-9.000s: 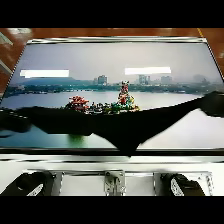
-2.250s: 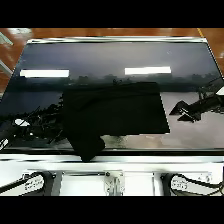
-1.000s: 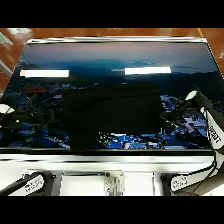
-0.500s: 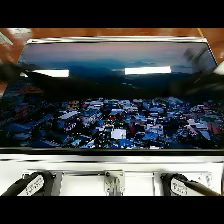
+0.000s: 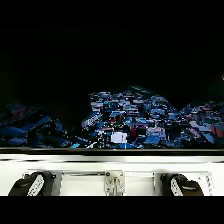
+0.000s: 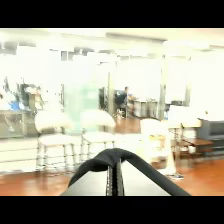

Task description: Fold the shirts.

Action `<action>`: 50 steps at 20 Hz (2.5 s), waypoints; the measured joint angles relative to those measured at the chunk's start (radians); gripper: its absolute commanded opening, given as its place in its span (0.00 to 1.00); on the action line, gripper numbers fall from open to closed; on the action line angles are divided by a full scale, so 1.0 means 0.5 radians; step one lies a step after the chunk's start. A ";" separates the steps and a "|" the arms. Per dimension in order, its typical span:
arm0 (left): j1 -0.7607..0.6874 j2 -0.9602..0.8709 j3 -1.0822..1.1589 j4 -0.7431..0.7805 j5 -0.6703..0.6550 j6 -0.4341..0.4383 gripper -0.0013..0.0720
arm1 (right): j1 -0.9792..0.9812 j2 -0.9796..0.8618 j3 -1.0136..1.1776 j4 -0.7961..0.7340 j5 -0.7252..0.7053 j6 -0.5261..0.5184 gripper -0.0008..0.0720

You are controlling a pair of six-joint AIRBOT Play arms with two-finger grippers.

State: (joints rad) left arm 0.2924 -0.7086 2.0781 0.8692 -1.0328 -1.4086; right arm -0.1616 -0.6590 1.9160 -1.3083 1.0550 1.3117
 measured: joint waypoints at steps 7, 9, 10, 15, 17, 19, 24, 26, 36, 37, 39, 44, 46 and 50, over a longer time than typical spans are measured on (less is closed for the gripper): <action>0.000 0.108 -0.063 0.224 -0.623 -0.148 0.07 | 0.000 0.064 0.040 -0.283 0.706 0.222 0.10; 0.000 0.113 -0.196 0.229 -0.735 -0.162 0.07 | 0.000 -0.027 0.027 -0.333 0.933 0.257 0.10; 0.000 0.114 -0.292 0.234 -0.778 -0.165 0.07 | 0.000 -0.085 0.009 -0.351 1.044 0.271 0.10; -0.001 0.085 -1.109 0.204 -0.866 -0.177 0.07 | 0.001 -0.465 -0.390 -0.325 1.370 0.303 0.10; -0.011 0.012 -1.522 0.154 -0.738 -0.164 0.07 | 0.002 -0.623 -0.665 -0.276 1.215 0.309 0.10; -0.050 -0.130 -1.843 0.117 -0.527 -0.144 0.07 | 0.002 -0.836 -0.867 -0.219 0.947 0.333 0.10; -0.270 -0.764 -2.101 -0.063 0.171 0.129 0.07 | 0.032 -1.420 -1.051 0.198 0.042 0.333 0.10; -0.349 -1.002 -2.073 -0.182 0.497 0.240 0.07 | 0.098 -1.598 -1.073 0.318 -0.356 0.259 0.10; -0.497 -1.692 -1.855 -0.424 1.189 0.384 0.07 | 0.339 -2.138 -1.096 0.358 -1.455 -0.076 0.10; -0.481 -1.701 -1.846 -0.425 1.120 0.388 0.07 | 0.335 -2.134 -1.096 0.359 -1.423 -0.082 0.10; -0.433 -1.694 -1.814 -0.391 0.867 0.425 0.07 | 0.307 -2.084 -1.094 0.360 -1.289 -0.069 0.10; -0.357 -1.672 -1.772 -0.031 -0.150 0.307 0.07 | 0.140 -1.965 -1.086 0.279 -0.632 0.075 0.10; -0.380 -1.672 -1.795 0.175 -0.406 0.191 0.07 | 0.064 -1.963 -1.086 0.240 -0.414 0.148 0.10; -0.430 -1.695 -1.839 0.408 -0.632 0.031 0.07 | -0.015 -2.020 -1.085 0.208 -0.069 0.220 0.10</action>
State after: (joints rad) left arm 0.0776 -1.5558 1.1584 1.0733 -1.3487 -1.3933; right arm -0.1692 -1.6688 1.3735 -1.2041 1.0203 1.4216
